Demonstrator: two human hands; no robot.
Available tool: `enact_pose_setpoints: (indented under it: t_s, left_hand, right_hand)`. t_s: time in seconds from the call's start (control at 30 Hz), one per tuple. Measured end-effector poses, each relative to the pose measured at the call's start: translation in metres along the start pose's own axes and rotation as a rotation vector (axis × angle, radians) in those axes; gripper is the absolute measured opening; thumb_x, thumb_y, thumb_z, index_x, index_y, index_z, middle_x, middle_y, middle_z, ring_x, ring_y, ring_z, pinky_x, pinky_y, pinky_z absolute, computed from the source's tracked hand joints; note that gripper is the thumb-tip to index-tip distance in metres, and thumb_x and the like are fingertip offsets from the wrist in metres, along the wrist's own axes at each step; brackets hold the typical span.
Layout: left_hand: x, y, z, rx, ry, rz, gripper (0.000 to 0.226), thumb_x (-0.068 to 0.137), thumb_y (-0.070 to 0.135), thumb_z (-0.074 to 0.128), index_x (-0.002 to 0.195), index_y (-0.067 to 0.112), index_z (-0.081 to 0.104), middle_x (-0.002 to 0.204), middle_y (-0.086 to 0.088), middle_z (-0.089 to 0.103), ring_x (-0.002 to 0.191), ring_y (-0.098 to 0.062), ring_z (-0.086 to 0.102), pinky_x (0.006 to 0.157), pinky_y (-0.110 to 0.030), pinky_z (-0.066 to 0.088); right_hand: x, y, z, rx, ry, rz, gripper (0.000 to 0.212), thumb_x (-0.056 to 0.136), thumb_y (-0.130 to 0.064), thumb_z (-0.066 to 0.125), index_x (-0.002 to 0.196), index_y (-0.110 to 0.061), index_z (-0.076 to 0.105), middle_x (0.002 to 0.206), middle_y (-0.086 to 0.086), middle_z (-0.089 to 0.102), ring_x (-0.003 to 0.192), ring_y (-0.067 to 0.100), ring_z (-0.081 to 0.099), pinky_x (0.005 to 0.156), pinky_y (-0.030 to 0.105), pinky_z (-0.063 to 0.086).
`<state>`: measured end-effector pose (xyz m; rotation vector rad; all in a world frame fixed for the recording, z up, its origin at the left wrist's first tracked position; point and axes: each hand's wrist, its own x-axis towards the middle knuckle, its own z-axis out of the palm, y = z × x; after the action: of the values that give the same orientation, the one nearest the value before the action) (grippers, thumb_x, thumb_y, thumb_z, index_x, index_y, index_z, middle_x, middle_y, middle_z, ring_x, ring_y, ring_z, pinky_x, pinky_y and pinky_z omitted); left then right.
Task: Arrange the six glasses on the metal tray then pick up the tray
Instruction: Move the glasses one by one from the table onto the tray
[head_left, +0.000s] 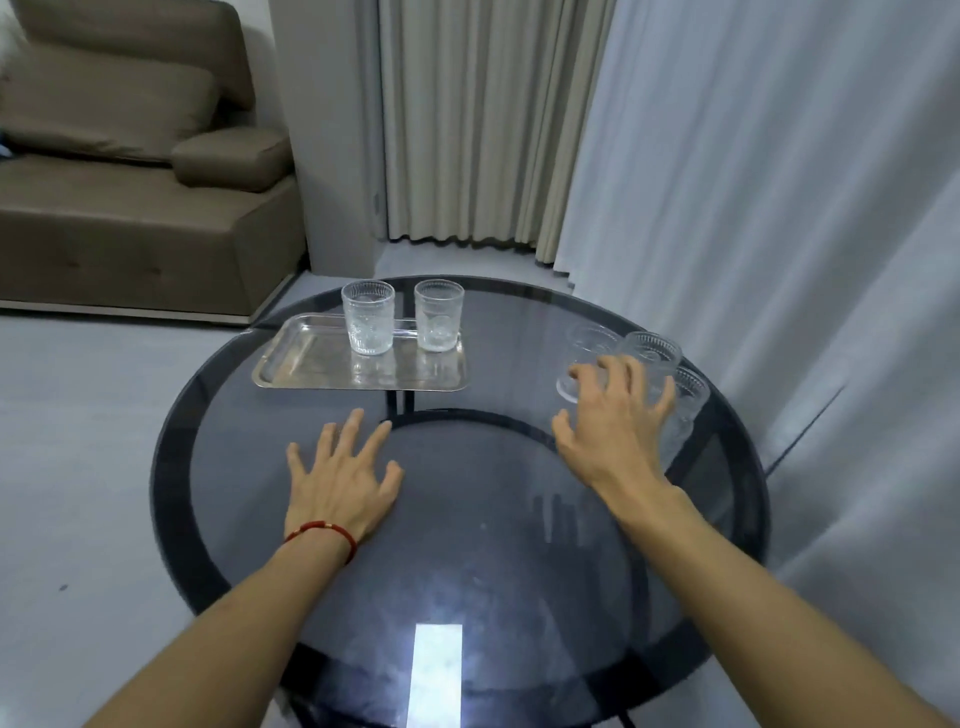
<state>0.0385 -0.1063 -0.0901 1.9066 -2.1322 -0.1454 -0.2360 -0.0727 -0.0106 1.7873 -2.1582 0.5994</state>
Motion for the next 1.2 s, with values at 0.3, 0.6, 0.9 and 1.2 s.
enact_pose_setpoints:
  t_s: [0.3, 0.6, 0.9, 1.2]
  left_hand:
    - [-0.003, 0.0, -0.004, 0.028, -0.028, 0.108, 0.063, 0.088, 0.056, 0.022, 0.151, 0.048, 0.026, 0.165, 0.005, 0.018, 0.152, -0.02, 0.013, 0.12, -0.061, 0.009]
    - [0.001, -0.001, 0.0, 0.029, -0.017, 0.099, 0.055, 0.097, 0.05, 0.033, 0.151, 0.043, 0.028, 0.163, 0.002, 0.025, 0.15, -0.02, 0.018, 0.12, -0.059, 0.012]
    - [-0.001, 0.004, -0.001, 0.004, 0.157, -0.106, 0.057, 0.086, 0.048, 0.03, 0.12, 0.01, 0.055, 0.131, -0.015, 0.052, 0.12, -0.033, 0.043, 0.108, -0.05, 0.034]
    - [0.003, 0.006, 0.001, 0.068, 0.135, -0.141, 0.055, 0.085, 0.048, 0.033, 0.119, 0.009, 0.054, 0.123, -0.012, 0.052, 0.115, -0.033, 0.044, 0.107, -0.054, 0.032]
  right_hand:
    - [-0.021, 0.039, 0.0, 0.077, -0.049, 0.222, 0.061, 0.09, -0.031, 0.063, 0.142, -0.005, 0.043, 0.148, 0.029, 0.035, 0.138, 0.046, 0.028, 0.101, 0.058, 0.043]
    - [-0.025, 0.032, -0.011, 0.303, -0.125, 0.138, 0.072, 0.087, -0.039, 0.069, 0.145, -0.01, 0.037, 0.14, 0.024, 0.045, 0.128, 0.04, 0.042, 0.103, 0.042, 0.038]
    - [-0.002, -0.035, -0.002, 0.459, -0.294, -0.024, 0.085, 0.076, -0.05, 0.073, 0.147, -0.019, 0.038, 0.138, 0.01, 0.053, 0.125, 0.025, 0.053, 0.103, 0.036, 0.044]
    - [0.092, -0.163, 0.016, 0.654, -0.25, -0.259, 0.079, 0.07, -0.044, 0.079, 0.137, -0.015, 0.048, 0.126, 0.008, 0.06, 0.116, 0.024, 0.057, 0.096, 0.037, 0.048]
